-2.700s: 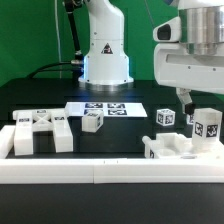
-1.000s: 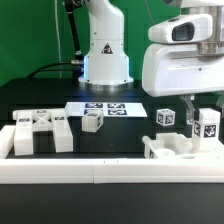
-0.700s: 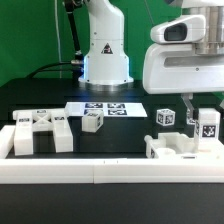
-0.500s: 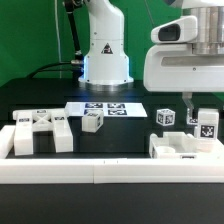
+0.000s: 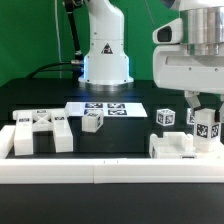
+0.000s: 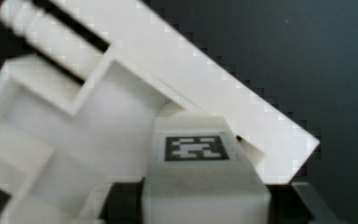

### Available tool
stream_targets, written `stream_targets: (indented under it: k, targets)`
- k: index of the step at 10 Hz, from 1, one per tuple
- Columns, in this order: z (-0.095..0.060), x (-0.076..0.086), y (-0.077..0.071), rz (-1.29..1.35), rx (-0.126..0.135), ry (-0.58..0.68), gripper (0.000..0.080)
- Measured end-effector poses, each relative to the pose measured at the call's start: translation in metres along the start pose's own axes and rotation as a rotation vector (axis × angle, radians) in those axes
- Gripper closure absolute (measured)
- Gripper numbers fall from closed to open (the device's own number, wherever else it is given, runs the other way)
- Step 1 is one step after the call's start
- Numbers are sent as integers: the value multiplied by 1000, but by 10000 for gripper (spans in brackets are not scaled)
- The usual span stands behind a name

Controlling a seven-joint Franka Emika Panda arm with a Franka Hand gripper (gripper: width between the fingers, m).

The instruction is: Assemble chair

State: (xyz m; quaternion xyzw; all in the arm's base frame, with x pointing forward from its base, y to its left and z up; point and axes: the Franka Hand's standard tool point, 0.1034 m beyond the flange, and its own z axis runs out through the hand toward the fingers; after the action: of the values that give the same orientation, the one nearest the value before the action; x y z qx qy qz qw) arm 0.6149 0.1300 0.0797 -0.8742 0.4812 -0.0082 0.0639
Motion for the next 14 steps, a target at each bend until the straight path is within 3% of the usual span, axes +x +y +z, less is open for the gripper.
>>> stream_targets:
  k: [1,4,7,12,14]
  targets:
    - [0,0,-1,136,3,-5,509]
    - [0,-1,-1,191,5,-5,509]
    - [0,-2,-1,54,0,-8,184]
    - [-1,6,0,-568,2,-4,150]
    - [-1,6,1,-745,-9,4,150]
